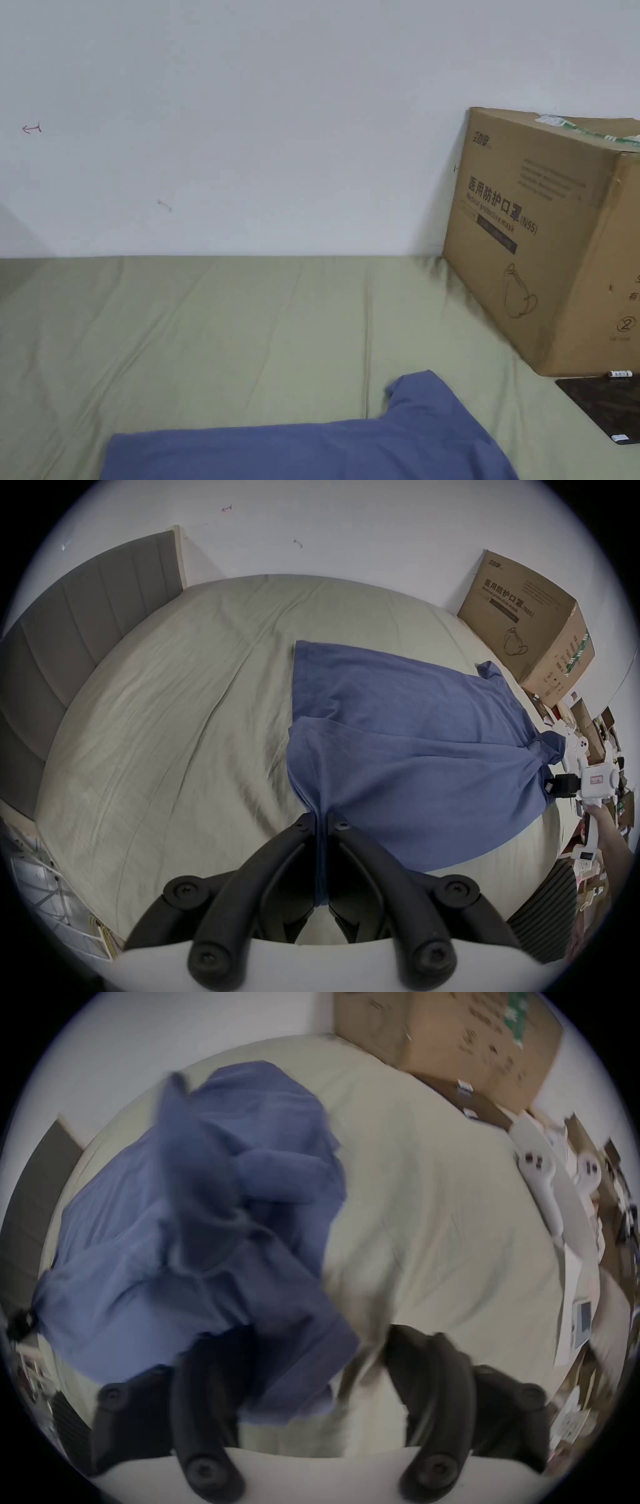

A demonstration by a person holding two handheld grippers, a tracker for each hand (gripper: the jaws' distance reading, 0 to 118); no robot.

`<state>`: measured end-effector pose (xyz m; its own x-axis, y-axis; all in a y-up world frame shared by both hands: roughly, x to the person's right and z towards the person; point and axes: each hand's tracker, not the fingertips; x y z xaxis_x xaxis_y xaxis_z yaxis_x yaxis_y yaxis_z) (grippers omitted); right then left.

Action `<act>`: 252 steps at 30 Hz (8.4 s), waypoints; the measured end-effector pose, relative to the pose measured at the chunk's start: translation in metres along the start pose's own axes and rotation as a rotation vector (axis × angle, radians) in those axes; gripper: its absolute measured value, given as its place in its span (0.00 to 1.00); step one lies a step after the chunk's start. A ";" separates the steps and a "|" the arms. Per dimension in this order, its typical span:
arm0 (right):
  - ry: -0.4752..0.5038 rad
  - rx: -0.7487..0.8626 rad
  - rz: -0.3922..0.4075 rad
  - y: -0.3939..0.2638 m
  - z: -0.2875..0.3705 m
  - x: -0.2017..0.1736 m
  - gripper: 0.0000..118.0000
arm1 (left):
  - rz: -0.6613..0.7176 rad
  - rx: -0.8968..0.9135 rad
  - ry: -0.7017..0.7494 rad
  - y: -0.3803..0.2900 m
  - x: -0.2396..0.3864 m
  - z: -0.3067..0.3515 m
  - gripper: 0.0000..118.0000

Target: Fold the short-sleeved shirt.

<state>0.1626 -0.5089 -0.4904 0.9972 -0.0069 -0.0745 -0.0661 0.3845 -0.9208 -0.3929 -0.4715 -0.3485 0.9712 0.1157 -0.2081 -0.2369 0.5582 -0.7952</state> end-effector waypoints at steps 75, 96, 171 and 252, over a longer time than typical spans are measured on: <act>0.294 0.674 -0.086 -0.009 0.152 -0.075 0.00 | -0.118 -0.273 0.025 0.124 -0.016 -0.182 0.97; 0.108 0.172 -0.078 0.154 -0.028 -0.007 0.98 | -0.166 0.155 -0.189 0.122 0.014 -0.002 0.00; 0.260 1.025 -0.115 -0.059 0.231 -0.098 0.01 | -0.014 0.835 -0.211 0.018 0.070 0.171 0.00; 0.321 0.669 -0.166 -0.075 0.197 -0.070 0.01 | 0.101 -0.105 -0.417 0.022 0.111 -0.020 0.01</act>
<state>0.1042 -0.3552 -0.3402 0.9264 -0.3422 -0.1568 0.2212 0.8319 -0.5089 -0.2909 -0.4633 -0.4003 0.8647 0.4990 -0.0575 -0.3116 0.4433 -0.8405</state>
